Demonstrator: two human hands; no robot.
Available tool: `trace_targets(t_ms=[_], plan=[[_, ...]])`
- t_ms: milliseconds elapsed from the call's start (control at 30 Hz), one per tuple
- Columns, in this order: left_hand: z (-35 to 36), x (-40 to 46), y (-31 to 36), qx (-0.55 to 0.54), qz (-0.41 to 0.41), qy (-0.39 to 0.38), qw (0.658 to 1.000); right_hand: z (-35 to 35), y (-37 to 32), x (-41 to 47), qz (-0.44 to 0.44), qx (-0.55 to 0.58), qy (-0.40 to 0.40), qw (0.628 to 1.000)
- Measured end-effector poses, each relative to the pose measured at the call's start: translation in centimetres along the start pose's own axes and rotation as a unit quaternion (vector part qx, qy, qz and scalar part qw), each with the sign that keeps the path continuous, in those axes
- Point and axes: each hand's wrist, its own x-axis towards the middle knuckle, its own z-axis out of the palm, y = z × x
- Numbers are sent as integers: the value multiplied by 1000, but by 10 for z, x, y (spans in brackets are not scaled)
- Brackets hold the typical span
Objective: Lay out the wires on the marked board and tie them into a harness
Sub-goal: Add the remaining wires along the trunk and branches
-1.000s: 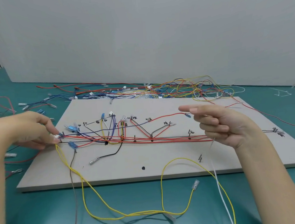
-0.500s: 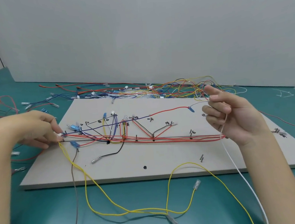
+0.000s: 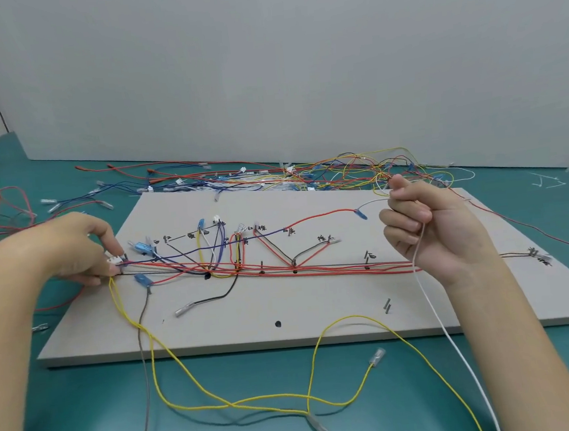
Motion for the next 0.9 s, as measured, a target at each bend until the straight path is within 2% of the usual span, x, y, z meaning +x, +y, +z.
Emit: trace_targets(t_ms=[267,600,900], plan=[[-2,-6,4,1,-33,15,999,-2,-2,0,-4,4,7,1000],[-2,-9,6,-1,-32,25,999,-2,-1,0,-2,4,9,1000],[-2,-4,4,1,-54,-15,998,-2,0,2,4,8,12,1000]])
